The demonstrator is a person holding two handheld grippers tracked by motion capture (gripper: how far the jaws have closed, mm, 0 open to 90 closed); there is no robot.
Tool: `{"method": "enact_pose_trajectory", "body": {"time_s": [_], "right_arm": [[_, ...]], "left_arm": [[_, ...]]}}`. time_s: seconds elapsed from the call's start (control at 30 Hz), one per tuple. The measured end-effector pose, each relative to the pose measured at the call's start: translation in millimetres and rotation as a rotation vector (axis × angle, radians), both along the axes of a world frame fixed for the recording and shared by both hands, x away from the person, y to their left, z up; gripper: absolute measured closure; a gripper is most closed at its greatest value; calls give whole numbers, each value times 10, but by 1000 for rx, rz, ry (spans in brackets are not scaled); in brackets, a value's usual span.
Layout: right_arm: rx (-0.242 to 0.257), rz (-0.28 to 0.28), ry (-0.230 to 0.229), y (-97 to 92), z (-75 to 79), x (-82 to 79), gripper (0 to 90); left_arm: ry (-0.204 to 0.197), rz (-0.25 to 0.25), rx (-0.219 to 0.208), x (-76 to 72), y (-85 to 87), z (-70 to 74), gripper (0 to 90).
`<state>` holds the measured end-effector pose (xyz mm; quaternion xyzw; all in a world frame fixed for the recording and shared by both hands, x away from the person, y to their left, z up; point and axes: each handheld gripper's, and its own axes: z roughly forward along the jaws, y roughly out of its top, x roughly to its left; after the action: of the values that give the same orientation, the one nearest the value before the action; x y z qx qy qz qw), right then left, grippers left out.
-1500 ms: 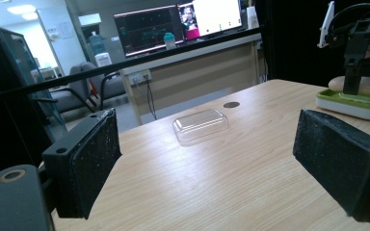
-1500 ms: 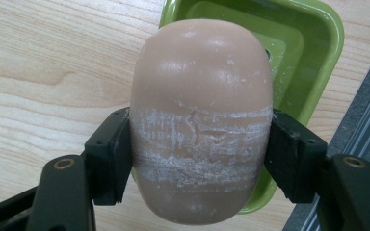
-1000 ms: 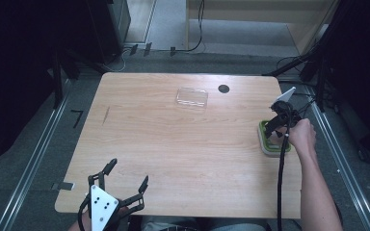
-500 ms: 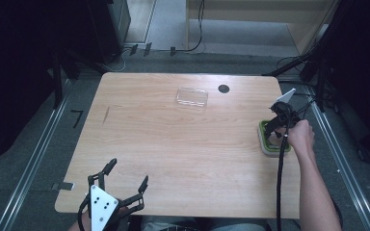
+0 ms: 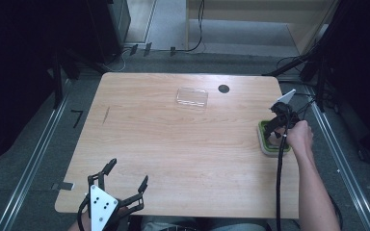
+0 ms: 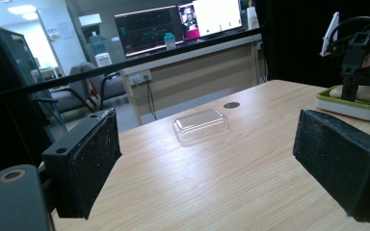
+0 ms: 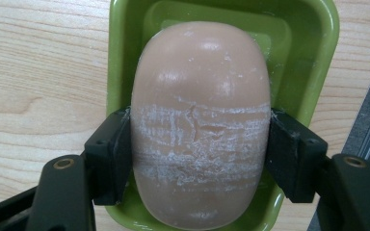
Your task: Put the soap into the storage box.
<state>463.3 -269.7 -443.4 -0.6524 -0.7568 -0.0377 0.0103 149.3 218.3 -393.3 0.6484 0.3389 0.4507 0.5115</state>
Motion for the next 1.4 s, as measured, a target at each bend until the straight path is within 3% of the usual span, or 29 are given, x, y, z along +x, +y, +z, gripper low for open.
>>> {"method": "enact_pose_trajectory", "body": {"time_s": [1.0,1.4], "right_arm": [[-12,-7,28,-9,-63,-1,335],[-25,4,18,17,-43,-28,314]], "left_arm": [[1,-1,1,9,-6,-2,99],[4,-5,5,51,-37,-4,99]]}}
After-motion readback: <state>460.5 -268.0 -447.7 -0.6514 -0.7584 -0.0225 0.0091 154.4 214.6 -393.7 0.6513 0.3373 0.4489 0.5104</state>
